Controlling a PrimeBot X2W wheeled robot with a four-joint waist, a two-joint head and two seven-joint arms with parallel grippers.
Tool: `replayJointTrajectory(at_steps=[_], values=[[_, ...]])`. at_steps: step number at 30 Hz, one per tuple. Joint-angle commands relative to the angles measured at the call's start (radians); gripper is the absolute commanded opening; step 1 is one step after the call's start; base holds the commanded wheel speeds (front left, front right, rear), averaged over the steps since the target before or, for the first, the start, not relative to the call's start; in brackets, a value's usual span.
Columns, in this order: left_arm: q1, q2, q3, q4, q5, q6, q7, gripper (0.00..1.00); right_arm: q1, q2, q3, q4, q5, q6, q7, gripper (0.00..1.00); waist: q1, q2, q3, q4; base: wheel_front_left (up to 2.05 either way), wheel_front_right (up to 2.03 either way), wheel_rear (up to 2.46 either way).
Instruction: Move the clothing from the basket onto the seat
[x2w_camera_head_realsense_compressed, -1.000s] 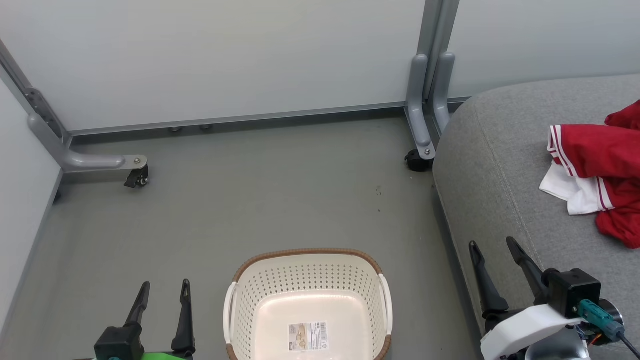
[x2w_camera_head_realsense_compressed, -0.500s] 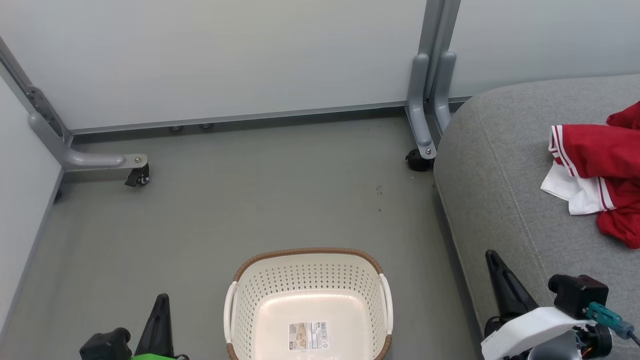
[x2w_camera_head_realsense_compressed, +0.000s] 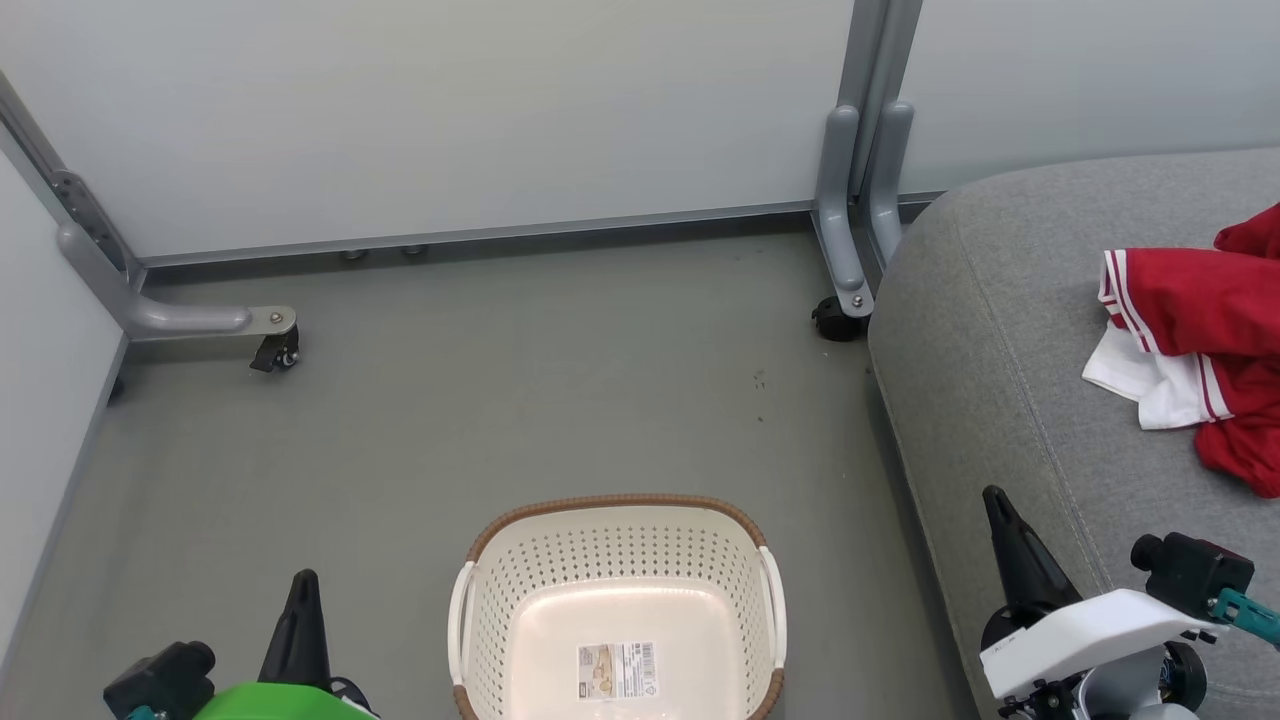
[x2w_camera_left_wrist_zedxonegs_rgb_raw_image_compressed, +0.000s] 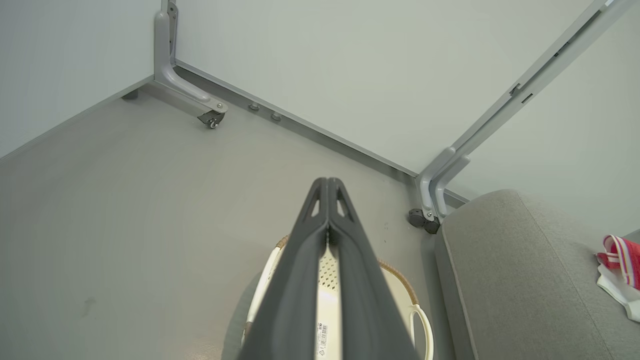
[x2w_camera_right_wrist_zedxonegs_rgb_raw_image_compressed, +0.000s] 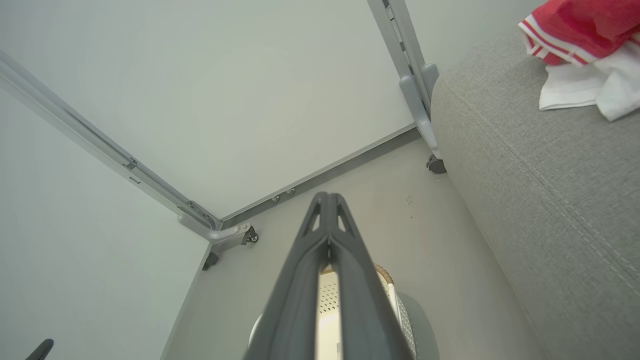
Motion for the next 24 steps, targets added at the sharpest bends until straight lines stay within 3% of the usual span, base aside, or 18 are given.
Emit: replayJointTrajectory(at_steps=[1,24], values=[[-0.035,-0.001,0.007,-0.017,-0.038,-0.004,0.007,0.0,-0.028,-0.005,-0.005,-0.006,0.04,0.0,0.004,0.0,0.0,0.0,0.0,0.0,0.0,0.0,0.0],[-0.079,-0.008,0.045,-0.024,-0.35,-0.019,0.088,0.0,-0.08,-0.015,-0.028,0.055,0.369,0.0,0.025,0.0,0.0,0.0,0.003,0.002,0.0,0.0,0.0]])
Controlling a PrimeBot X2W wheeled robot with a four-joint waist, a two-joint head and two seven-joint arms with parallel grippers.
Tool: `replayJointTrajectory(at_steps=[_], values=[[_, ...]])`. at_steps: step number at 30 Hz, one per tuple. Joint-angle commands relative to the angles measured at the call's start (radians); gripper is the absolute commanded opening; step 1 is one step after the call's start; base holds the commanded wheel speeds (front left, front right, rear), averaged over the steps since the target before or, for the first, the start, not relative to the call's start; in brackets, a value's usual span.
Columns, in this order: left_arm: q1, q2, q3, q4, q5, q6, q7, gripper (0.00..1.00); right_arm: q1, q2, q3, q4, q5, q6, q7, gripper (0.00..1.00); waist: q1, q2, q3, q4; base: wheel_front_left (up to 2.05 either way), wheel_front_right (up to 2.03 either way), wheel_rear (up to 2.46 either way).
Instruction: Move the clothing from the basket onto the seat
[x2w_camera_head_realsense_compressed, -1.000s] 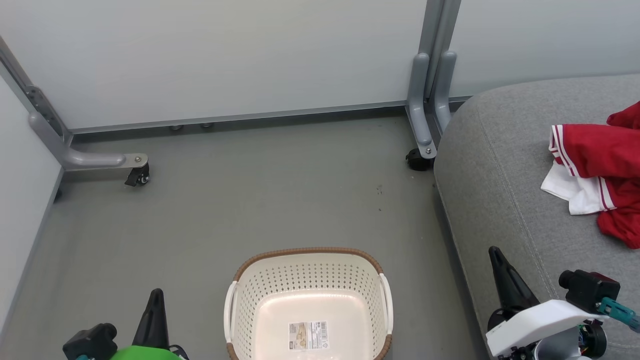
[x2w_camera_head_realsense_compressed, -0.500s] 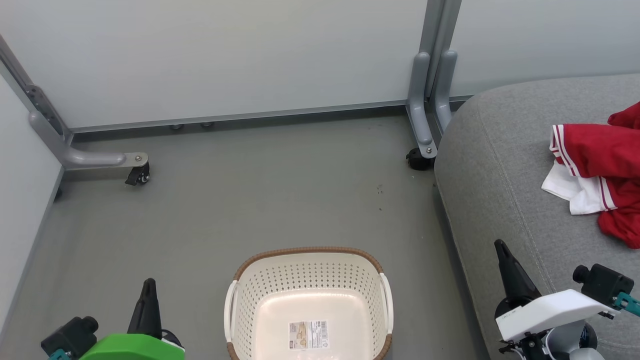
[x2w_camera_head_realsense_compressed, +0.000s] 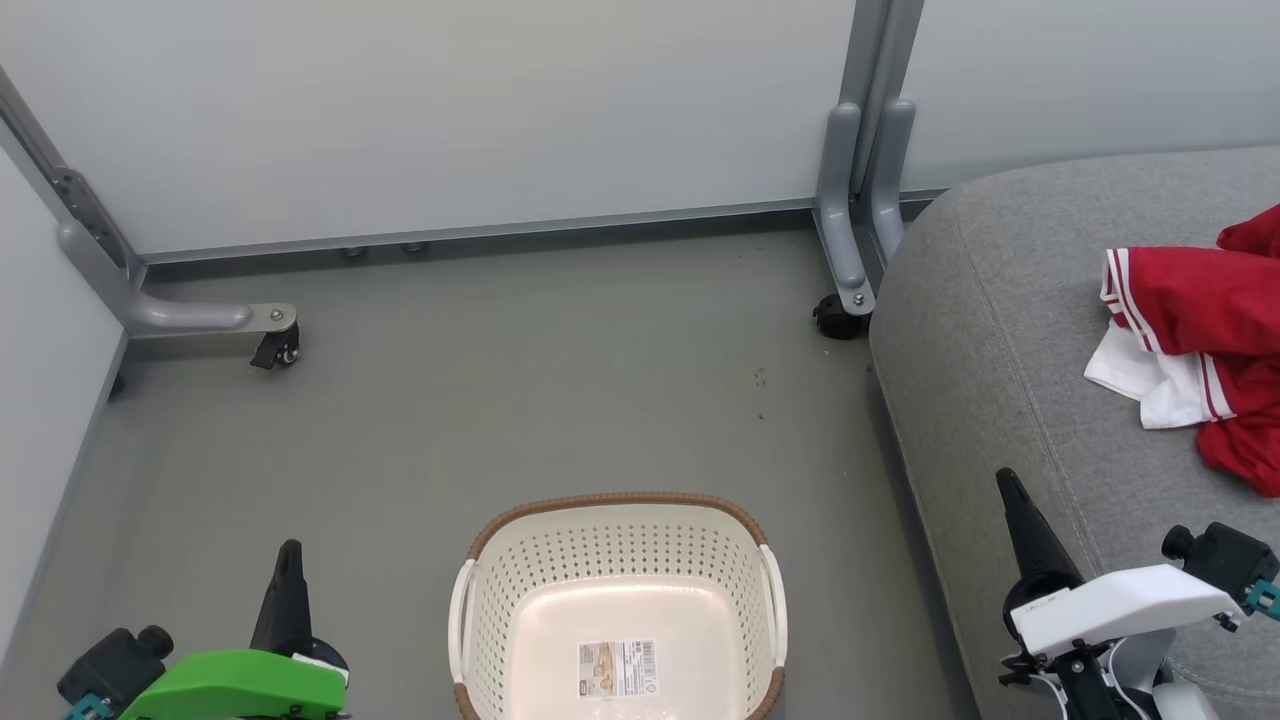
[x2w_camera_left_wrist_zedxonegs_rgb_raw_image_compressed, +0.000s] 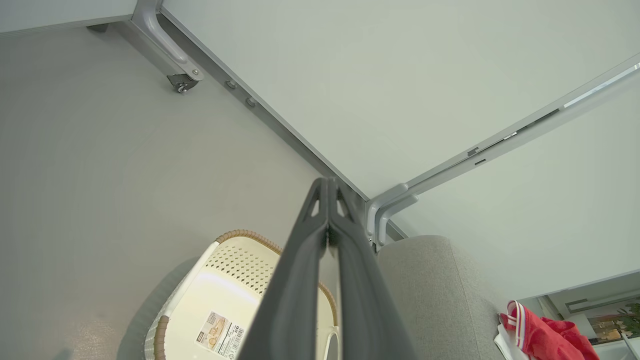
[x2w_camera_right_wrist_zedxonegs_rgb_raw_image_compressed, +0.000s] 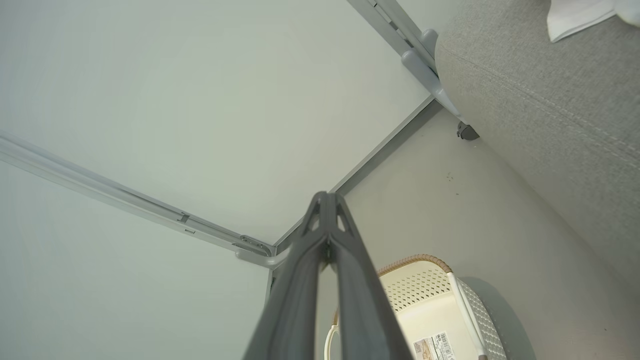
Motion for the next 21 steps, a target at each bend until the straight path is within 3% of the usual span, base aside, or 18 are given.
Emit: replayJointTrajectory(at_steps=[1,21], values=[[-0.031,0.001,0.008,-0.011,-0.03,-0.007,0.008,0.0,-0.025,-0.007,-0.006,-0.003,0.034,0.0,0.004,0.0,0.0,0.0,0.0,0.0,0.0,0.0,0.0],[-0.062,-0.003,0.035,-0.016,-0.253,-0.017,0.066,0.0,-0.062,-0.01,-0.029,0.042,0.263,0.0,0.025,0.0,0.0,0.0,0.003,0.002,0.0,0.0,0.0]])
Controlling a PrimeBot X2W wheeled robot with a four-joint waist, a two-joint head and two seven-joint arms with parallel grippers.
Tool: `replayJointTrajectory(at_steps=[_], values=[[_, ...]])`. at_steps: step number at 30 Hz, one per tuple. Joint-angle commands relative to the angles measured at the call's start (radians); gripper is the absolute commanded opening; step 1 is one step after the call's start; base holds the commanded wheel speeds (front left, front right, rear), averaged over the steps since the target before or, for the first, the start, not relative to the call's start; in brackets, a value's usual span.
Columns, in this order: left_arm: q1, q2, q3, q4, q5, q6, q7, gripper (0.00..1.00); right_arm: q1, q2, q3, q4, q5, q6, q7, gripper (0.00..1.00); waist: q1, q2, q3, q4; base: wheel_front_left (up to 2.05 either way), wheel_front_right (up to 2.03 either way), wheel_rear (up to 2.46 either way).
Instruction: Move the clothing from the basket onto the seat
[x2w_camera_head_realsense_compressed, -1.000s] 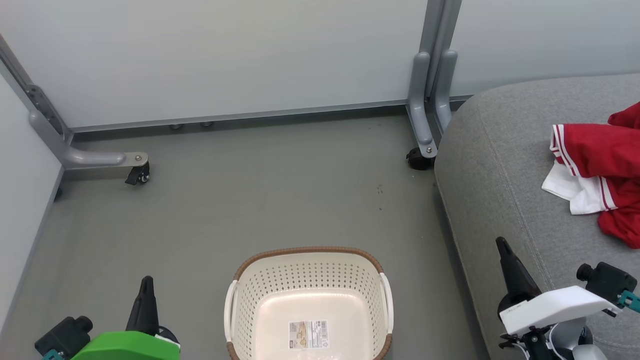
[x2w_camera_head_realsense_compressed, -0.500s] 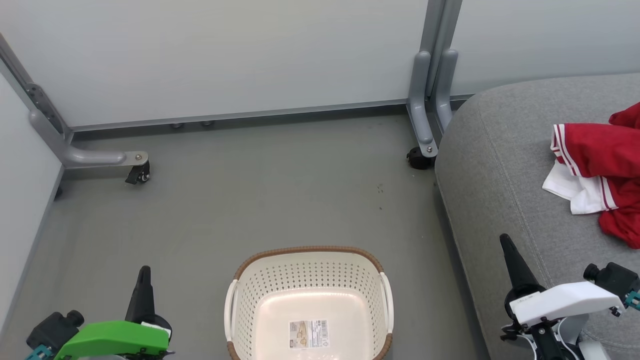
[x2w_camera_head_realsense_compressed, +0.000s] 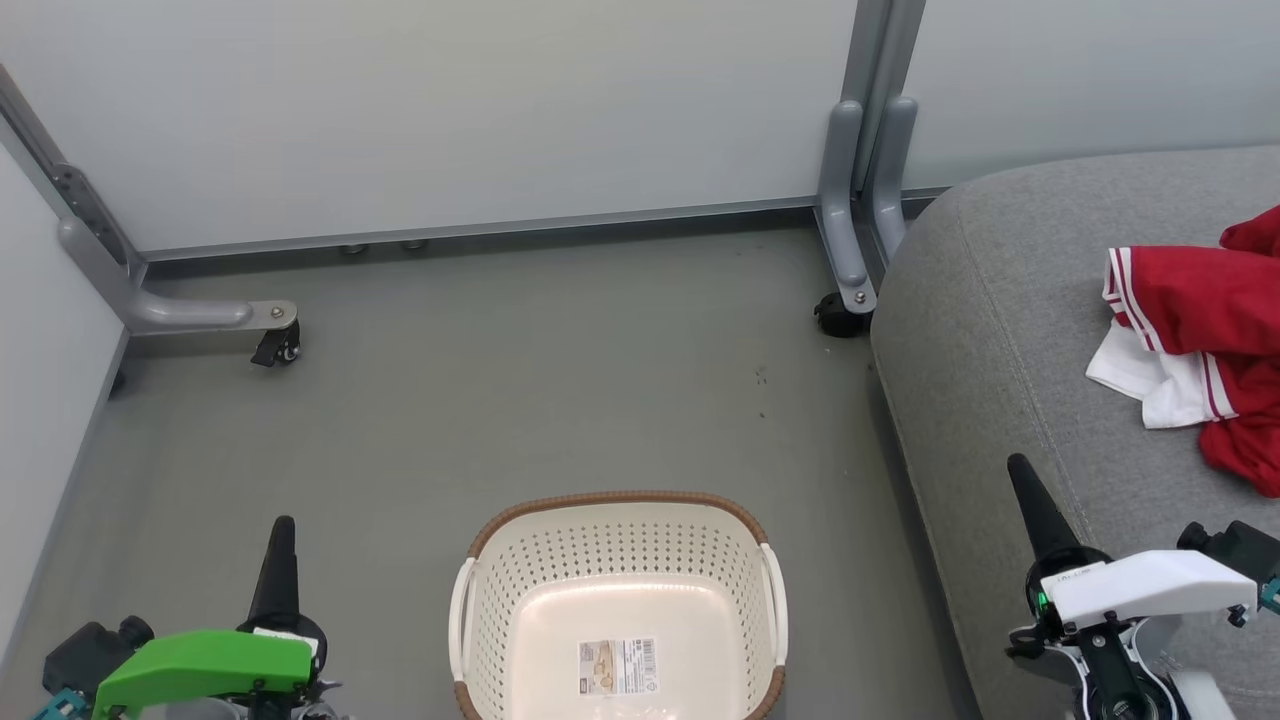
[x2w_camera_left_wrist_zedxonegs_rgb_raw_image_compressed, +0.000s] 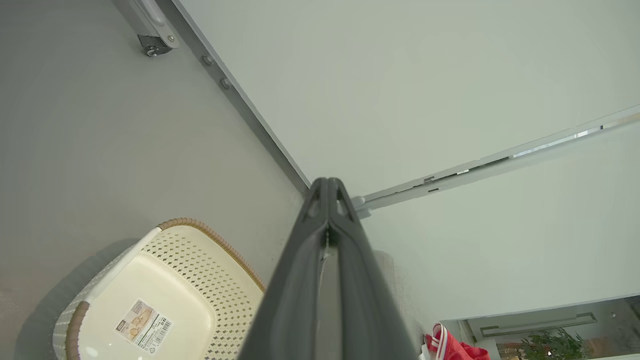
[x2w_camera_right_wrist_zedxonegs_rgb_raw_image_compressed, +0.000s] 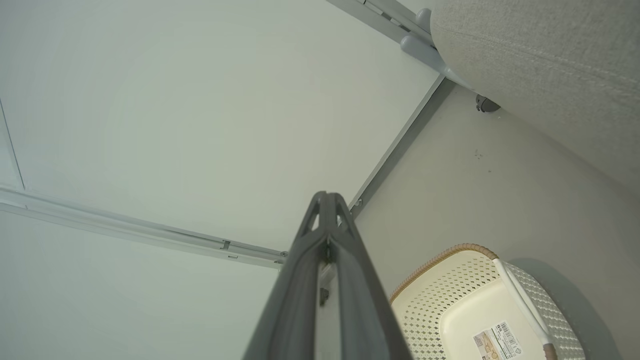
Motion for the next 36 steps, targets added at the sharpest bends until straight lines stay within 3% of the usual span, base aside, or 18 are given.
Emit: replayJointTrajectory(at_steps=[1,36], values=[[-0.027,0.003,0.006,-0.01,-0.027,-0.006,0.008,0.0,-0.02,-0.007,-0.005,-0.001,0.029,0.0,0.004,0.0,0.0,0.0,0.0,0.0,0.0,0.0,0.0],[-0.067,-0.004,0.042,-0.016,-0.321,-0.019,0.084,0.0,-0.069,-0.003,-0.043,0.059,0.323,0.0,0.039,0.0,0.0,0.0,0.005,0.003,0.0,0.0,0.0]])
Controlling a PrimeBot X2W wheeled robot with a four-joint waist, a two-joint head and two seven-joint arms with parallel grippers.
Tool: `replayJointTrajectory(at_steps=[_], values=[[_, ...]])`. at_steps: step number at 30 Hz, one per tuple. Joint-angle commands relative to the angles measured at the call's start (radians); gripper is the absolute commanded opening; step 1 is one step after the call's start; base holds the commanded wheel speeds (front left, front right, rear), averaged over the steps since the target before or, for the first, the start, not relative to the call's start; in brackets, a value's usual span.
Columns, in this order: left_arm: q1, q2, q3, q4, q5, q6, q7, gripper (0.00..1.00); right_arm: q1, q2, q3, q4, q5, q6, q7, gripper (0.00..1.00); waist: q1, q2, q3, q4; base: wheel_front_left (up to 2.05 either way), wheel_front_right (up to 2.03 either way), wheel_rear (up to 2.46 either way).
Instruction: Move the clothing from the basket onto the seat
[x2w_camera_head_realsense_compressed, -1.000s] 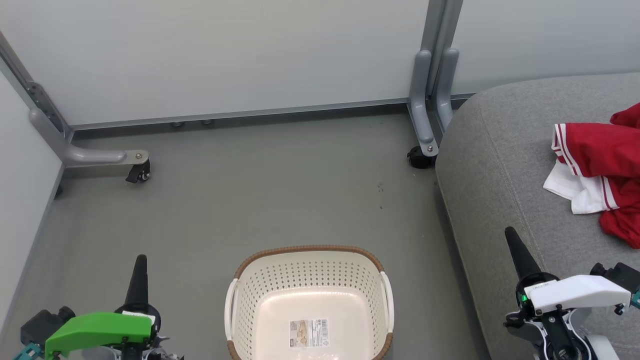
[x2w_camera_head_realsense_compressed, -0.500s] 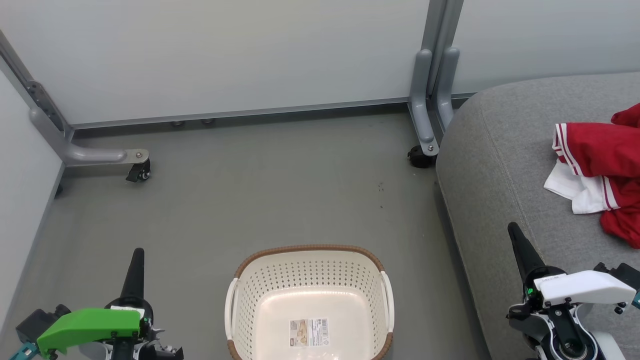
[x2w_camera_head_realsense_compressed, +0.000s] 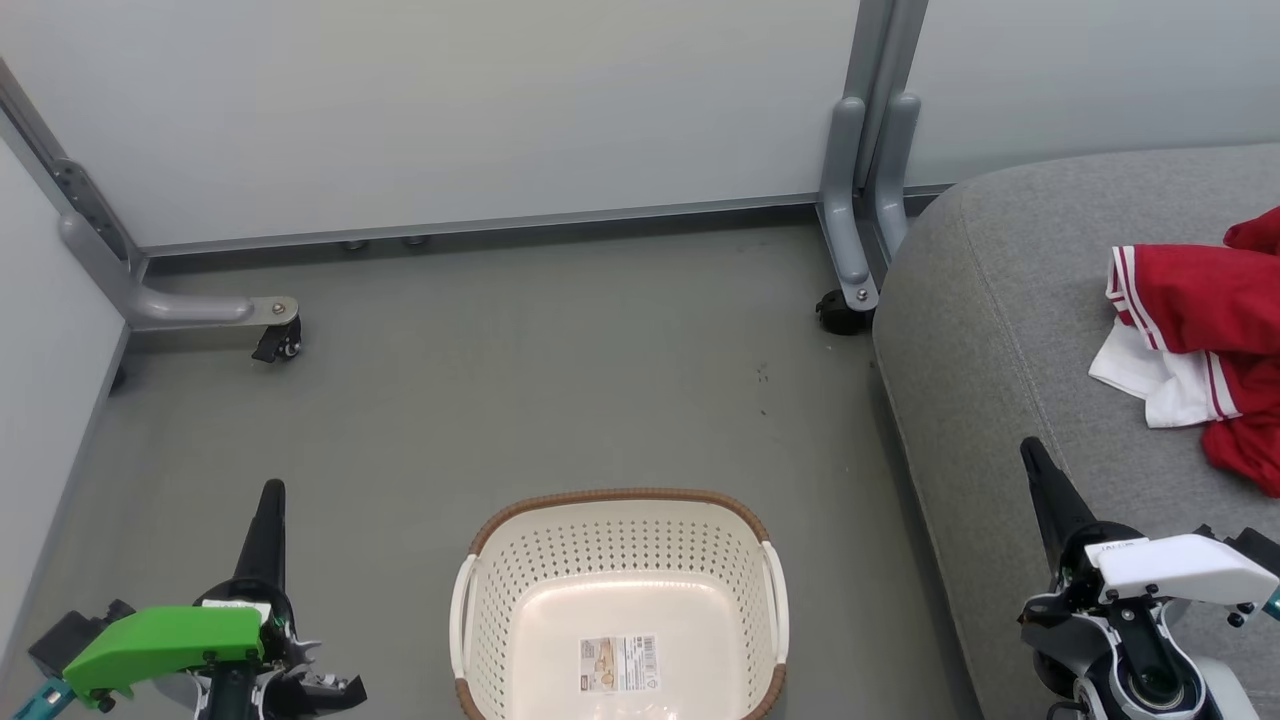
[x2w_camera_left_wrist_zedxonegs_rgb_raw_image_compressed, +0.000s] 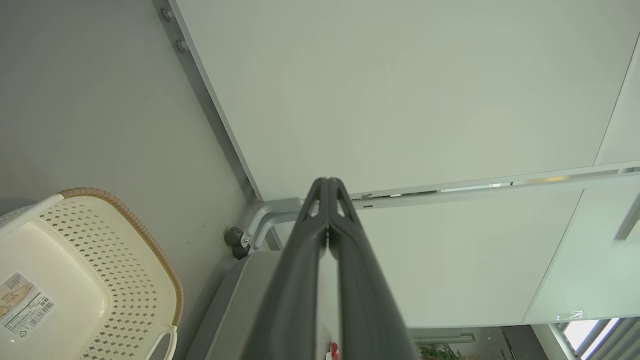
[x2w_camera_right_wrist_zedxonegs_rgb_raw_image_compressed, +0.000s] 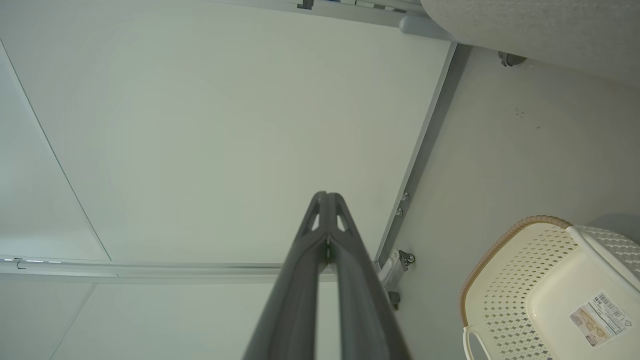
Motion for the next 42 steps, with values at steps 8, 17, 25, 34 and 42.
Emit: replayJointTrajectory(at_steps=[8,17,25,34,42], values=[[-0.029,-0.001,0.012,-0.007,-0.074,-0.008,0.018,0.0,-0.024,-0.002,-0.012,0.013,0.071,0.001,0.012,0.0,0.0,0.0,0.001,0.001,0.0,0.0,0.0],[-0.037,-0.002,0.019,-0.008,-0.134,-0.01,0.034,0.0,-0.035,0.0,-0.021,0.025,0.13,0.001,0.02,0.0,0.0,0.0,0.002,0.001,0.0,0.0,0.0],[-0.035,-0.003,0.02,-0.007,-0.144,-0.01,0.038,0.0,-0.035,0.003,-0.025,0.028,0.137,0.001,0.023,0.0,0.0,0.0,0.003,0.002,0.0,0.0,0.0],[-0.035,-0.002,0.02,-0.008,-0.144,-0.01,0.038,0.0,-0.035,0.006,-0.029,0.028,0.132,0.001,0.026,0.0,0.0,0.0,0.003,0.002,0.0,0.0,0.0],[-0.035,-0.002,0.02,-0.008,-0.144,-0.01,0.038,0.0,-0.036,0.008,-0.032,0.028,0.13,0.001,0.029,0.0,0.0,0.0,0.003,0.002,0.0,0.0,0.0]])
